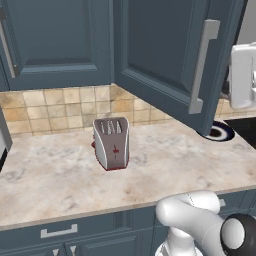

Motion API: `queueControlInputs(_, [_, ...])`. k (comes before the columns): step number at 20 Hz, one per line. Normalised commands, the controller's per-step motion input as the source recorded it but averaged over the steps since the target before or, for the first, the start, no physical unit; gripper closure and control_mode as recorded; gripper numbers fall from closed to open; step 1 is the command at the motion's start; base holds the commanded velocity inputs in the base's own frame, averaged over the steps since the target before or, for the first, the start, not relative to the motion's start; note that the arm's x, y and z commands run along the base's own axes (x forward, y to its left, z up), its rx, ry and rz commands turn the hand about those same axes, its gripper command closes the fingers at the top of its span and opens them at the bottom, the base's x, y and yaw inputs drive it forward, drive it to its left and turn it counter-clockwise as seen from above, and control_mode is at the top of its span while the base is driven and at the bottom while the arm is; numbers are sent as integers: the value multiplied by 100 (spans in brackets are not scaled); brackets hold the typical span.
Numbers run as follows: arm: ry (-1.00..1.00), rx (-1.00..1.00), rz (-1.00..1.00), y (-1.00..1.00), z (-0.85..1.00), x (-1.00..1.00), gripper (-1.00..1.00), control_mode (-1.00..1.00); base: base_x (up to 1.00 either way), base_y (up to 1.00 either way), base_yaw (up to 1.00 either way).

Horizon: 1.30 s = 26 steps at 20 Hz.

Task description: Open the cabinet. Pick the soap dispenser and place it next to the sink. Then close the cabinet.

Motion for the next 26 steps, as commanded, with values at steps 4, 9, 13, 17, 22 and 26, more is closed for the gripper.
queueControlInputs(4, [-2, 4, 15, 30, 24, 0, -100, -100, 0, 0, 0])
queueControlInputs(9, [0, 0, 12, 59, 9, 0, -100, -100, 0, 0, 0])
queueControlInputs(13, [0, 0, 9, 54, 0, 0, -100, -100, 0, 0, 0])
queueControlInputs(17, [0, 0, 5, 55, 0, -14, -100, -100, 0, 0, 0])
queueControlInputs(22, [-3, 0, 3, 59, 0, -29, -100, -100, 0, 0, 0])
queueControlInputs(26, [-6, 0, 0, 73, 0, -23, -100, -100, 0, 0, 0])
